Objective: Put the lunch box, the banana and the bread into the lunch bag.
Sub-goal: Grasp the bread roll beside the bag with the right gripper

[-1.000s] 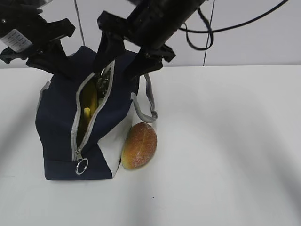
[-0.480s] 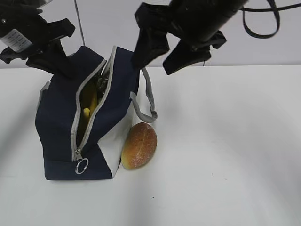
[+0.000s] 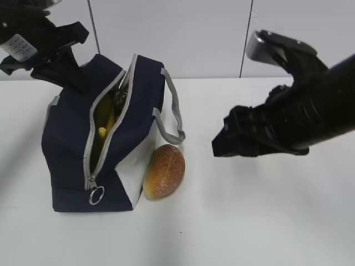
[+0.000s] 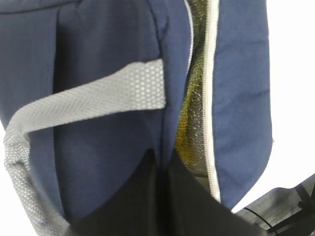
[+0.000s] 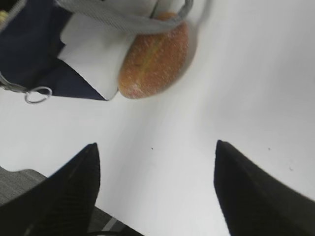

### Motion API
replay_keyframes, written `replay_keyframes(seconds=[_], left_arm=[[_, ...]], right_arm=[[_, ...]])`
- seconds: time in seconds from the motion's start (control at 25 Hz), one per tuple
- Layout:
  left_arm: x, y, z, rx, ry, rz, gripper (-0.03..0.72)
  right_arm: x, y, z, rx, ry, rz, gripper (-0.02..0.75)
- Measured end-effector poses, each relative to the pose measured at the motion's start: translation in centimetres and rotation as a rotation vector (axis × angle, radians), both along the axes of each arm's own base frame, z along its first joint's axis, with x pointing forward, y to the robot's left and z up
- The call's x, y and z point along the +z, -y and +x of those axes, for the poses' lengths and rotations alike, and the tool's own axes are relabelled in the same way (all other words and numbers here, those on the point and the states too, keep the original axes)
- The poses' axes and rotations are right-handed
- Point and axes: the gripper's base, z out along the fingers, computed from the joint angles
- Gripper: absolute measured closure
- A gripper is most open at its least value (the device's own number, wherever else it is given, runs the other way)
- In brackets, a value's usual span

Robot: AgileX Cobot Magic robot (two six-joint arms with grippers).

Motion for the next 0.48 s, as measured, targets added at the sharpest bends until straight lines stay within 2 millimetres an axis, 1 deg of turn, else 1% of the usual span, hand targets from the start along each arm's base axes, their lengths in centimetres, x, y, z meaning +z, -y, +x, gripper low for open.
replay_keyframes(seconds=[0.12, 0.24, 0.36, 0.48], left_arm=[[0.0, 0.0, 0.0, 0.000, 0.000, 0.000, 0.691], [0.0, 0.0, 0.0, 0.000, 0.000, 0.000, 0.691], [0.0, 0.0, 0.0, 0.000, 0.000, 0.000, 0.691], [0.0, 0.0, 0.0, 0.000, 0.000, 0.000, 0.691]], right_arm=[[-1.8, 0.3, -0.5, -0.006, -0.044, -0.025, 0.206], [-3.2, 0.1, -0.1, -0.010, -0.087, -0.042, 0.206], [-4.7, -0.5, 0.5, -0.045, -0.160, -0.013, 0.206], [-6.4, -1.6, 1.4, -0.042, -0.241, 0.032, 0.199]])
